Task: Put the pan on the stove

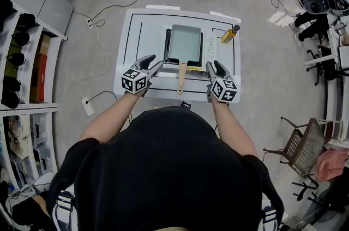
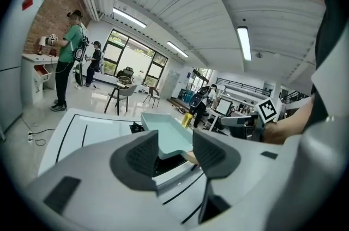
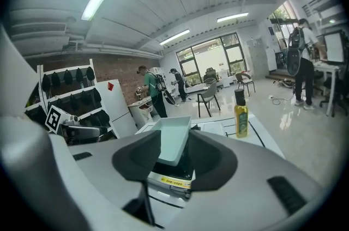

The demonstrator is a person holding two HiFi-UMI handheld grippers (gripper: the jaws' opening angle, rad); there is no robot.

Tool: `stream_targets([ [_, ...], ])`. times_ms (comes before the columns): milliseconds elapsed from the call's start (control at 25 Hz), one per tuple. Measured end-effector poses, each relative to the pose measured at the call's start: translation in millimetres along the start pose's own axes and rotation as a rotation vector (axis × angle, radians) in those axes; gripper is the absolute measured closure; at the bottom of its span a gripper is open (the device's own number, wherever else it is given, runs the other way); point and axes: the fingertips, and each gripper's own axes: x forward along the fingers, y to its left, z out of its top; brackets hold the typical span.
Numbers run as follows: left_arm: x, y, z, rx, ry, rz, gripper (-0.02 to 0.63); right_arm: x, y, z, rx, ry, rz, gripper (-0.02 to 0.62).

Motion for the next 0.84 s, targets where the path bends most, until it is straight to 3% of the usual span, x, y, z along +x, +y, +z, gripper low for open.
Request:
stream_targets([
  [840, -7.5, -12.6, 11.5, 0.137, -0.04, 0.063, 0.448, -7.6, 18.5, 13.4, -0.053, -0.039, 0.01, 0.488],
])
